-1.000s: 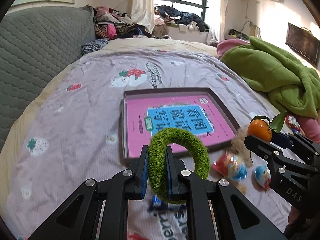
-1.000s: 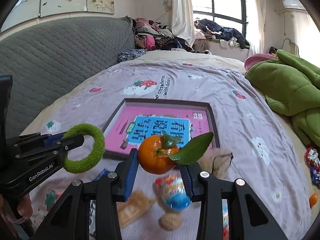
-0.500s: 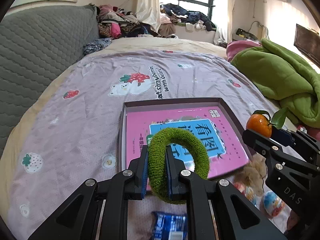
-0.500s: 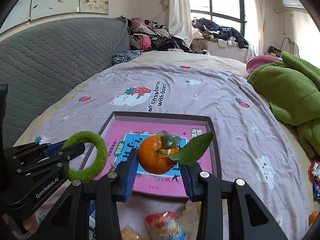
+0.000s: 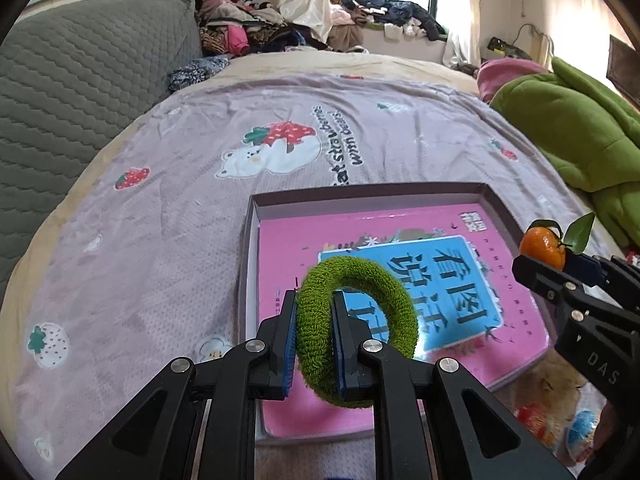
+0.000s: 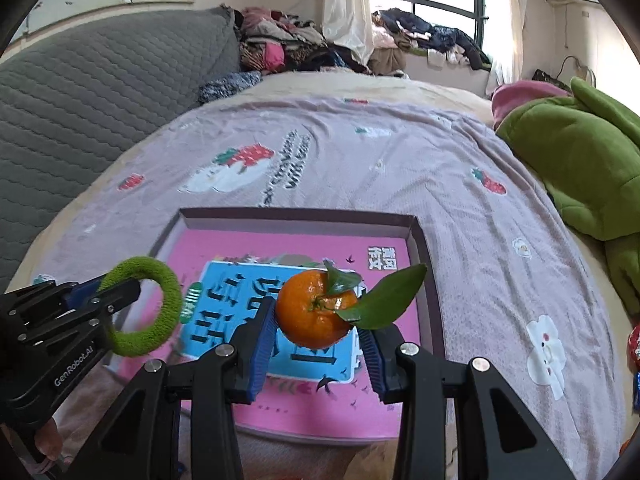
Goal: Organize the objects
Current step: 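Carry the green ring and mandarin with both grippers over the tray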
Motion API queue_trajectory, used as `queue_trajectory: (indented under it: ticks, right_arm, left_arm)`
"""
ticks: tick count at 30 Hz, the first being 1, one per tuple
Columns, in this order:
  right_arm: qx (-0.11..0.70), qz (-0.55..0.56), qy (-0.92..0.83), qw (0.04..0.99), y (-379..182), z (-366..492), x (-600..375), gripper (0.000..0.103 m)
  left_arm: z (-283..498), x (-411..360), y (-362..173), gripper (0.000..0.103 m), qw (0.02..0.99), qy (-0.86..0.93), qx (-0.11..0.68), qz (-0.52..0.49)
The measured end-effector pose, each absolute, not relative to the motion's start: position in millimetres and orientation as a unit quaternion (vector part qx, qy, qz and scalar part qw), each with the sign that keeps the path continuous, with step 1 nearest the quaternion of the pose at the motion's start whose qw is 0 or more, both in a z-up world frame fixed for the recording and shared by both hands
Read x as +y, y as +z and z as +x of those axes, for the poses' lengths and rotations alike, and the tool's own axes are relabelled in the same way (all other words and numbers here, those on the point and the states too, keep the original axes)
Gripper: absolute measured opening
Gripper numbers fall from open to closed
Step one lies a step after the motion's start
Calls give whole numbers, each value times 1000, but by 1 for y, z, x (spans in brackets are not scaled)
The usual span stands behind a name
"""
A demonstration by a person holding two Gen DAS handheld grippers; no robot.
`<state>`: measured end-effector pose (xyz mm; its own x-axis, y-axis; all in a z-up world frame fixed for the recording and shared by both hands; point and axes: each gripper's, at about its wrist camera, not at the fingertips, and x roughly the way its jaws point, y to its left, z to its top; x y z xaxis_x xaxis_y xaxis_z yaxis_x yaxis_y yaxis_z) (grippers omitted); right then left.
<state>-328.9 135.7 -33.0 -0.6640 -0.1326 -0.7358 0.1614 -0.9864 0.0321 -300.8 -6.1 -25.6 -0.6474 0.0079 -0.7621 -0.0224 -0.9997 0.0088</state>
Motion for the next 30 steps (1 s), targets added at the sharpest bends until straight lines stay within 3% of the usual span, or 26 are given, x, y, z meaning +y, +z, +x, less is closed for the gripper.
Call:
queue_trajectory:
  ticks: [30]
  right_arm:
    - [33,511,-857,60,-92,-381,134,41]
  left_arm:
    - [-337,1,-87,18,-14,869,29,-494]
